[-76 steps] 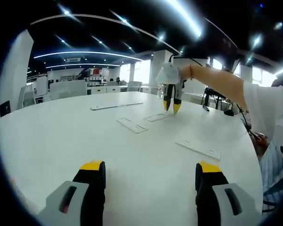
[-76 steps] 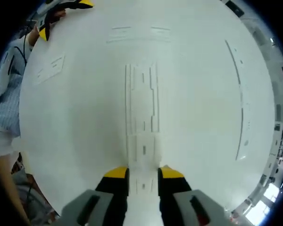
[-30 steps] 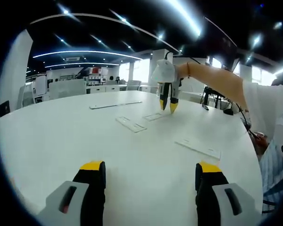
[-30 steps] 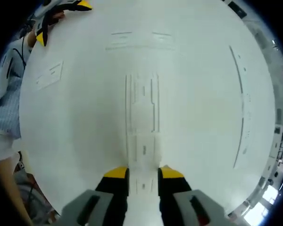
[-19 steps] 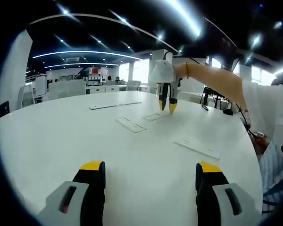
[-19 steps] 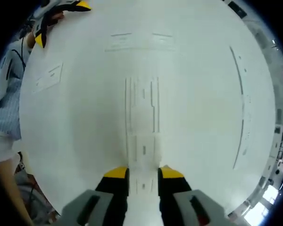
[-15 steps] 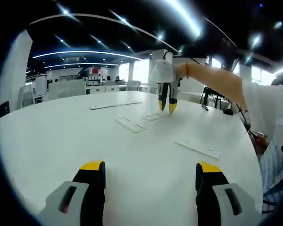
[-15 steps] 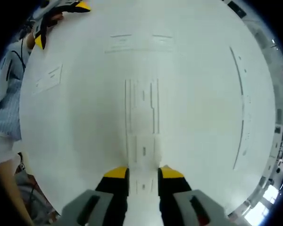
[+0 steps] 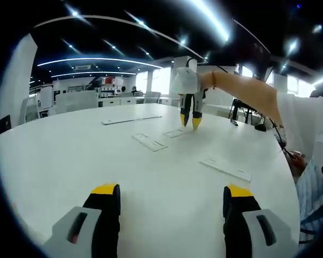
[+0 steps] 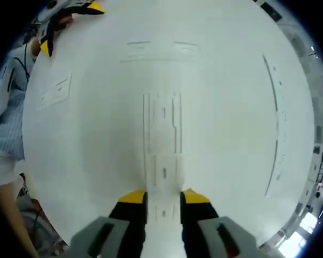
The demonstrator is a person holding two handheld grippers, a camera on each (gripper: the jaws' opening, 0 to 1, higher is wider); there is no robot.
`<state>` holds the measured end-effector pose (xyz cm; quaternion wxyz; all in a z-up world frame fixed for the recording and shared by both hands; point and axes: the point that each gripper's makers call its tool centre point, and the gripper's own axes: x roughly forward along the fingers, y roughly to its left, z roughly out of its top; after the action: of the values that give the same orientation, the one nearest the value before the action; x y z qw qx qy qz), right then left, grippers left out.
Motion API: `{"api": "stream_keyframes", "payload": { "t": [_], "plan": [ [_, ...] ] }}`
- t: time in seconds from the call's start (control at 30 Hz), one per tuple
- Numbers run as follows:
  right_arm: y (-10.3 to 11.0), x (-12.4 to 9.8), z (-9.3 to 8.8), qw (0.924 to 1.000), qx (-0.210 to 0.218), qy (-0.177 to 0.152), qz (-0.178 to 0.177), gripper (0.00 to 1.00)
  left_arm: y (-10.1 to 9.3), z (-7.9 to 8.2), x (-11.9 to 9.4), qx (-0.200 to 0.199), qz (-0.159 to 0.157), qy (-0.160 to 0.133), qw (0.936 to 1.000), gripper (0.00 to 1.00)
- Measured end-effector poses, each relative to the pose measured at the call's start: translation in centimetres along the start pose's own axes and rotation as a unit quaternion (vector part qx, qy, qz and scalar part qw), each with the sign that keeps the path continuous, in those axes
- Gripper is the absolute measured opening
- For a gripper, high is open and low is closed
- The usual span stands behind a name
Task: Locate the socket holder cover, grip the socket holder cover, clip it into the socket holder slot.
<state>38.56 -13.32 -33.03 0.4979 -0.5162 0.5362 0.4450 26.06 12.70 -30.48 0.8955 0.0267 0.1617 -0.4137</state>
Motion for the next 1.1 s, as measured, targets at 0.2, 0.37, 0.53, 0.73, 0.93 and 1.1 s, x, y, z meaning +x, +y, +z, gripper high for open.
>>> {"api": "stream_keyframes", "payload": {
  "t": [0.2, 0.37, 0.53, 0.73, 0.93, 1.1],
  "plan": [
    [-0.10, 0.00, -0.09, 1.0000, 0.001, 0.000, 0.000, 0.25, -0.04, -0.03, -0.03, 0.001, 0.000, 0.000, 1.0000, 0.78],
    [0.06, 0.03, -0.12, 1.0000, 0.002, -0.005, 0.000, 0.25, 0.05, -0.15, -0.04, 0.000, 0.002, 0.002, 1.0000, 0.78],
    [0.02, 0.04, -0.15, 0.9999, 0.008, -0.015, 0.001, 0.25, 0.04, -0.18, -0.05, 0.001, 0.003, 0.002, 1.0000, 0.78],
    [-0.22, -0.02, -0.18, 0.9997, 0.010, -0.020, -0.004, 0.26, 0.23, -0.26, 0.00, 0.000, 0.005, 0.004, 1.0000, 0.78],
    [-0.29, -0.01, -0.22, 0.9995, 0.017, -0.025, -0.005, 0.26, 0.39, -0.22, 0.03, 0.000, 0.006, 0.005, 1.0000, 0.78],
    [-0.61, -0.06, -0.22, 0.9993, 0.023, -0.027, -0.008, 0.30, 0.42, -0.22, 0.02, 0.001, 0.007, 0.005, 1.0000, 0.78]
  ]
}}
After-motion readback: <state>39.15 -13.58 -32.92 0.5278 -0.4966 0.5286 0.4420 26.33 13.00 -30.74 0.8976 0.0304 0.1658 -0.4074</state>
